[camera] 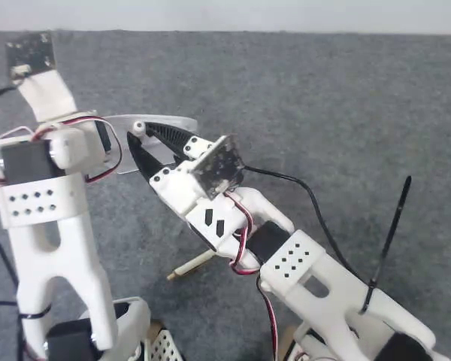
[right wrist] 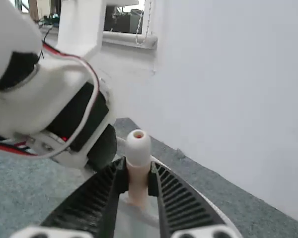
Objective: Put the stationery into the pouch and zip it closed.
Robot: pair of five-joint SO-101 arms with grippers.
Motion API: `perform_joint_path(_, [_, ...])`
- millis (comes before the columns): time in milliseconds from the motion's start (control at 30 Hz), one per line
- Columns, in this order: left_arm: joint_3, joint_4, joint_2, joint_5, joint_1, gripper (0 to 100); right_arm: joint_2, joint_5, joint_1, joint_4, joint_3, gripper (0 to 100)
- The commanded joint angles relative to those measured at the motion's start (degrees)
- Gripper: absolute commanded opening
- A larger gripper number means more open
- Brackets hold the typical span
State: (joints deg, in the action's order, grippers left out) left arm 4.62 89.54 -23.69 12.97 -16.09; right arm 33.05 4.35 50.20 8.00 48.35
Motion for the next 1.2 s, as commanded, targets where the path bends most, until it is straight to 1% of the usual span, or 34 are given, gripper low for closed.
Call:
perform_joint_path(0, [0.0,-1.6,-0.3,0.7,-0.4,1,0.9,3.3,0.7,-4.0,-1.1,0.6])
perform_joint_path(100, [0.0,-1.6,-0.3,0.7,-0.4,1,0.6,4.7,0.7,-7.4,-2.6,0.6])
perform_joint_path(233, [0.0,-1.6,-0.3,0.7,-0.4,1,0.3,4.7,0.7,-11.2,-4.3,1.3])
perform_joint_path(300, [0.0,-1.6,-0.3,0.7,-0.4,1,0.3,4.4,0.7,-11.9,-4.5,6.4])
perform_joint_path(400, [0.0,-1.6,-0.3,0.7,-0.4,1,0.3,4.3,0.7,-11.8,-4.1,17.8])
perform_joint_path(467, [0.0,-1.6,-0.3,0.7,-0.4,1,0.9,4.2,0.7,-11.8,-3.3,22.1])
perform_joint_path(633, [0.9,-2.2,-0.3,0.7,-0.4,1,4.1,4.2,0.7,-12.2,-2.9,19.3])
perform_joint_path(767, [1.2,-2.5,-0.3,0.7,-0.4,1,9.6,4.2,0.7,-18.4,-3.3,18.1])
perform_joint_path(967, [1.2,-2.9,-0.3,0.7,-1.1,1,15.6,4.3,0.5,-23.9,-3.3,18.1])
perform_joint_path(1067, [0.9,-3.2,-0.3,0.7,-3.2,1,18.2,4.3,0.4,-29.1,-4.3,18.1])
perform_joint_path(1167, [0.9,-3.8,-0.3,0.8,-4.6,1,20.6,4.3,0.4,-37.7,-5.8,18.1])
